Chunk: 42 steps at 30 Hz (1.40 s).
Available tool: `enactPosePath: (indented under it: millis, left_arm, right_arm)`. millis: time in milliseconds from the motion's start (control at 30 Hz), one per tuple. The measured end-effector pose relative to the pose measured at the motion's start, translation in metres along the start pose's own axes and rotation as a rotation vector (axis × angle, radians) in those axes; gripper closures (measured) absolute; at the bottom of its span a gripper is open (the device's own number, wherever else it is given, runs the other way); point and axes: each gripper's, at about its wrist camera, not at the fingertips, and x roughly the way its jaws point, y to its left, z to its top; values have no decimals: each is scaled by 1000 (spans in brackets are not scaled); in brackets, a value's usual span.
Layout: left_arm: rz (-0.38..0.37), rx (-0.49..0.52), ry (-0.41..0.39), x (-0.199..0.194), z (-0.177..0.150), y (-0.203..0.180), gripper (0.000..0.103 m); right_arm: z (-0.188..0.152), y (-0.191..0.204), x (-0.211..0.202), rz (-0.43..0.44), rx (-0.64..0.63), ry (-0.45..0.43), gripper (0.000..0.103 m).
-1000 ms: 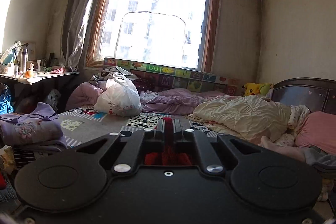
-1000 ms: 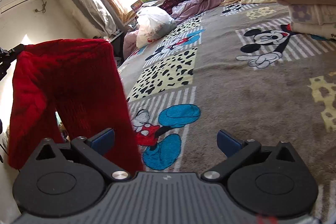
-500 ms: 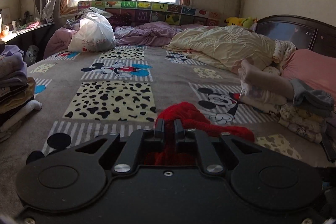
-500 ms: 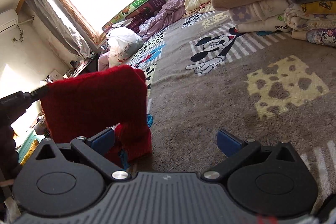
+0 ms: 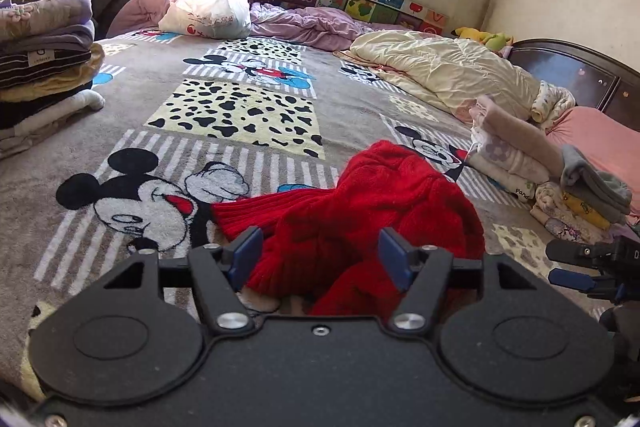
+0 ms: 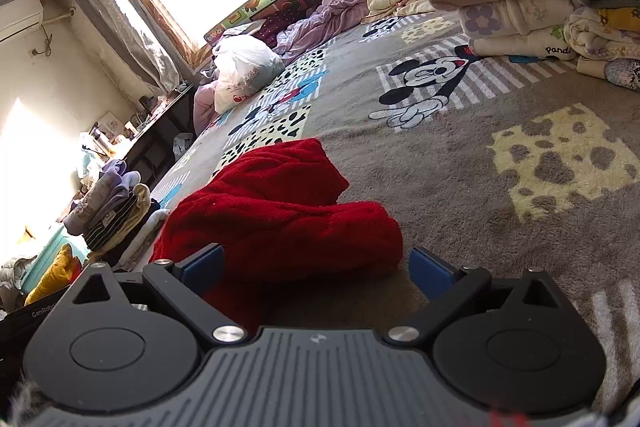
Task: Fold clothes
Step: 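Carry the red sweater onto the bed with the left gripper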
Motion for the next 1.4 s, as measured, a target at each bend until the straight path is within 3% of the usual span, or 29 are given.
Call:
enactPosePath:
  millis: [200, 467, 600, 733, 933, 1033, 1167, 1400]
  left_arm:
    - [-38, 64, 23, 3, 7, -17, 34]
    - [-21, 225, 66, 25, 52, -52, 29]
    - [-6, 320, 130, 53, 74, -76, 28]
    - [21, 424, 195, 87, 91, -102, 28]
    - [60, 607, 333, 145, 98, -145, 28]
    - [94, 708, 391, 173, 98, -162, 28]
    - [111, 792, 479, 209, 98, -177, 28]
    - [148, 862, 595, 262, 85, -183, 28]
  right_arm:
    - [4, 7, 10, -76, -31, 23, 5]
    - [13, 5, 39, -79, -26, 56, 5]
    - [18, -2, 54, -44, 7, 55, 5]
    - [18, -22, 65, 42, 99, -1, 5]
    - [13, -46, 83, 92, 183, 35, 6]
    - [11, -57, 92, 117, 226, 53, 10]
    - [8, -72, 104, 146, 279, 76, 26]
    - [13, -84, 110, 127, 287, 63, 29]
